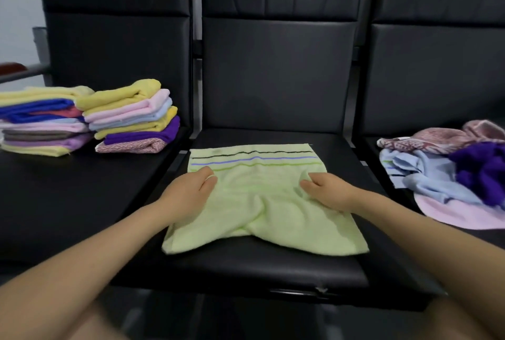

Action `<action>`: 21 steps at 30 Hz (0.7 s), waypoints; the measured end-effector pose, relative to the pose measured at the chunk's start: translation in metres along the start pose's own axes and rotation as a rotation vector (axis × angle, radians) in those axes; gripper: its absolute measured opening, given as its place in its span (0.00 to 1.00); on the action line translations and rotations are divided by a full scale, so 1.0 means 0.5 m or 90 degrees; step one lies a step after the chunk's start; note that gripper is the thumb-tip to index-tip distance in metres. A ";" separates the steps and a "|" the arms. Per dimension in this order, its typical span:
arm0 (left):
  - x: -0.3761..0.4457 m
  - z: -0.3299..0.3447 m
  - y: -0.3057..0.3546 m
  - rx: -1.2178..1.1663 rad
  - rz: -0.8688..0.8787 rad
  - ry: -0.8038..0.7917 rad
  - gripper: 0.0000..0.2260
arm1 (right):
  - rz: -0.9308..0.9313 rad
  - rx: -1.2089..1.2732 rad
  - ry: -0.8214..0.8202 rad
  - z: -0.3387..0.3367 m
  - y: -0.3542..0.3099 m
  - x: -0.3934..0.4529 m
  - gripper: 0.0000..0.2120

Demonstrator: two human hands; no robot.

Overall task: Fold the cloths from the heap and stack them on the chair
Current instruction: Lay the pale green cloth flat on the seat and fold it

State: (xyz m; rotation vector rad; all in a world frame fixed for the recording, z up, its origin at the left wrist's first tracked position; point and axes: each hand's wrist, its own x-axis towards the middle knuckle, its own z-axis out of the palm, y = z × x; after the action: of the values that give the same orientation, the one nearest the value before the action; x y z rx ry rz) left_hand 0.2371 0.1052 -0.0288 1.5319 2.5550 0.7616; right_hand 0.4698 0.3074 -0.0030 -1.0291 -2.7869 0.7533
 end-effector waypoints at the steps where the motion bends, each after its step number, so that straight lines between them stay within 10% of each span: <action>1: -0.016 -0.006 0.007 -0.046 0.005 -0.024 0.12 | 0.004 0.016 -0.027 0.001 0.007 -0.016 0.19; 5: -0.056 -0.050 0.039 -0.123 0.046 -0.017 0.11 | -0.042 0.217 -0.053 -0.032 0.006 -0.060 0.18; 10: -0.032 -0.125 0.053 -0.226 -0.033 0.162 0.09 | -0.031 0.554 0.175 -0.109 -0.032 -0.057 0.12; 21: 0.132 -0.075 -0.003 -0.206 -0.106 0.255 0.06 | 0.091 0.391 0.480 -0.083 0.017 0.119 0.15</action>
State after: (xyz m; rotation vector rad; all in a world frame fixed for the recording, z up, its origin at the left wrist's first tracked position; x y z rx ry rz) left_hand 0.1914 0.1459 0.0160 1.1466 2.5916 1.4991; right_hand 0.4388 0.3678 0.0236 -1.0794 -1.7139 0.9065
